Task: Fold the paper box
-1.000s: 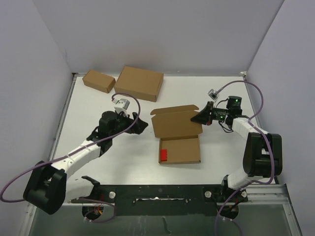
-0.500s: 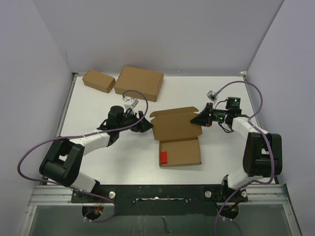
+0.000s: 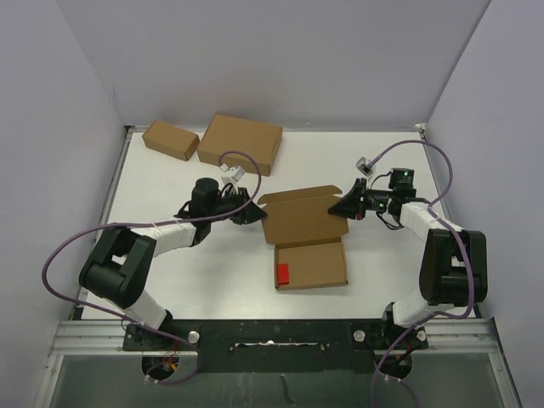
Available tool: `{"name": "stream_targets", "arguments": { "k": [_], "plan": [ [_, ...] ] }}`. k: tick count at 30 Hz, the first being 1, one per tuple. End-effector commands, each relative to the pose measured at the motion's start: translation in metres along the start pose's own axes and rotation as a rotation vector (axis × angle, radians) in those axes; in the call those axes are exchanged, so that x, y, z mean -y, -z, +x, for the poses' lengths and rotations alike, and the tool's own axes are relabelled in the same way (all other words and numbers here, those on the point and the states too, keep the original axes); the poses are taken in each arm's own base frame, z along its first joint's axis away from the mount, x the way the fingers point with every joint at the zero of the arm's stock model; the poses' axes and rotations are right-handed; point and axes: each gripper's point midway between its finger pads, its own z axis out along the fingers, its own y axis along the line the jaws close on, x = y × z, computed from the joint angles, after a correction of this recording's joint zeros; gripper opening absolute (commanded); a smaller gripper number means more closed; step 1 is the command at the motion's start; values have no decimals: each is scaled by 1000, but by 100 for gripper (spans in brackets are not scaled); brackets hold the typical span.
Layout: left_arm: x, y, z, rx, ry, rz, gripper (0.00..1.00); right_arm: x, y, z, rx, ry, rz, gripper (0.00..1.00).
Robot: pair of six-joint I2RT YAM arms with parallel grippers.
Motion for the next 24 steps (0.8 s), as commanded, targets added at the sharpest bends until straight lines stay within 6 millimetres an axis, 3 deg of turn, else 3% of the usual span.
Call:
{"name": "stream_targets", "arguments": {
  "k": [1,6,12,19,24],
  "plan": [
    [18,-6,-25,57,-49,84,14,-7,-1,-20,10,107,-17,2],
    [20,-6,-26,59,-52,94,0,-7,-2,-19,3,115,-13,2],
    [20,0,-30,89,-86,50,0,-6,0,-20,-11,131,14,10],
    [20,20,-38,98,-225,-105,0,0,13,-22,-43,181,102,52],
    [30,38,-49,66,-337,-202,0,7,30,-24,-32,213,164,70]
  ]
}}
